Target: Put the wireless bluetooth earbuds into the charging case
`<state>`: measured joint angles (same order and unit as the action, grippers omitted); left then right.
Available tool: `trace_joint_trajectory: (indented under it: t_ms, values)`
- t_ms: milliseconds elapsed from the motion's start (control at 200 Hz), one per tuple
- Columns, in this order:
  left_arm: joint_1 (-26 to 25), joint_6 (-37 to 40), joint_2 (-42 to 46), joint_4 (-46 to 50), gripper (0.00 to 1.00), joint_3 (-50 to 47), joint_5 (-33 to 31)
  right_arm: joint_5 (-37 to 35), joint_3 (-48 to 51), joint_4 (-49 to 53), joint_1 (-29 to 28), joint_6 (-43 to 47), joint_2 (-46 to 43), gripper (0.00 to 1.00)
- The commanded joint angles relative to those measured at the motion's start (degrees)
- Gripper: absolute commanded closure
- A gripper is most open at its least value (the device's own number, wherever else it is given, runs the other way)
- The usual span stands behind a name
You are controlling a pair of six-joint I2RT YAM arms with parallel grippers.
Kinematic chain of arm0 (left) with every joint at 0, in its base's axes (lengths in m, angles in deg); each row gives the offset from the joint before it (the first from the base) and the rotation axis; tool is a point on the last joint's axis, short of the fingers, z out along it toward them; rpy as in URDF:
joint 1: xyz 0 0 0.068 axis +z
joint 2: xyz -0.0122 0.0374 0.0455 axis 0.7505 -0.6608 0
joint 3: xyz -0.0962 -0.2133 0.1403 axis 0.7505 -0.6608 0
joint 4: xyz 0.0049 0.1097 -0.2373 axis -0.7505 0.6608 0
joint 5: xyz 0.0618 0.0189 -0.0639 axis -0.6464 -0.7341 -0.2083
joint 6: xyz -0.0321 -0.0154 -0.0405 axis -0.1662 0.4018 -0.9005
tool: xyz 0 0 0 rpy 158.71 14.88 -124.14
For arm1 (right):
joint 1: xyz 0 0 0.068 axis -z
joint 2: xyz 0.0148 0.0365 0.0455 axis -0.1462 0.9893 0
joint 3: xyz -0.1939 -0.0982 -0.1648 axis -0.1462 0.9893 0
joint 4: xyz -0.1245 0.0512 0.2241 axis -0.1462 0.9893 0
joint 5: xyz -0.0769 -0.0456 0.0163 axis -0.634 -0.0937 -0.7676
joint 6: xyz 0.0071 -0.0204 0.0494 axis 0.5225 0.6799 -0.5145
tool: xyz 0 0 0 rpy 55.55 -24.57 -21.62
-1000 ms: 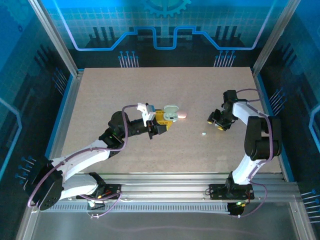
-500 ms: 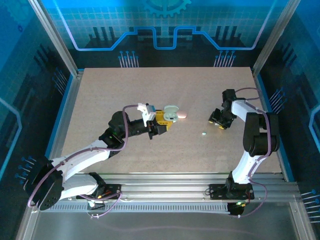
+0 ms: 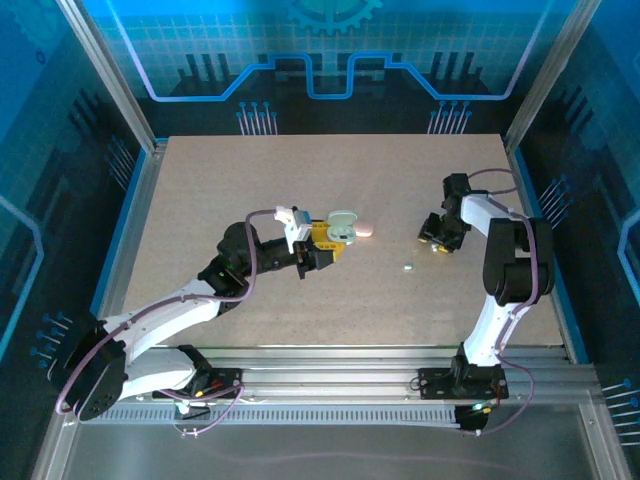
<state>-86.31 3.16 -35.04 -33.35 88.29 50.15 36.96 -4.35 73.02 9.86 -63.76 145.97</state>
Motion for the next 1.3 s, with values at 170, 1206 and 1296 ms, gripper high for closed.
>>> trace_joint_trajectory:
  t_ms: [170,1206,1296]
  values:
    - [-0.21,-0.31,-1.04,-1.72,0.67,1.06,0.22,-4.10,-3.93,4.67,-0.68,4.18,2.41,0.55]
    - [-0.21,-1.06,-1.16,-2.20,0.68,0.97,0.08,-4.76,-7.73,8.92,-1.95,9.28,6.05,0.75]
    - [-0.14,-1.07,-1.07,-2.24,0.68,0.89,-0.01,-4.08,-7.68,8.93,-1.97,9.73,5.93,0.80]
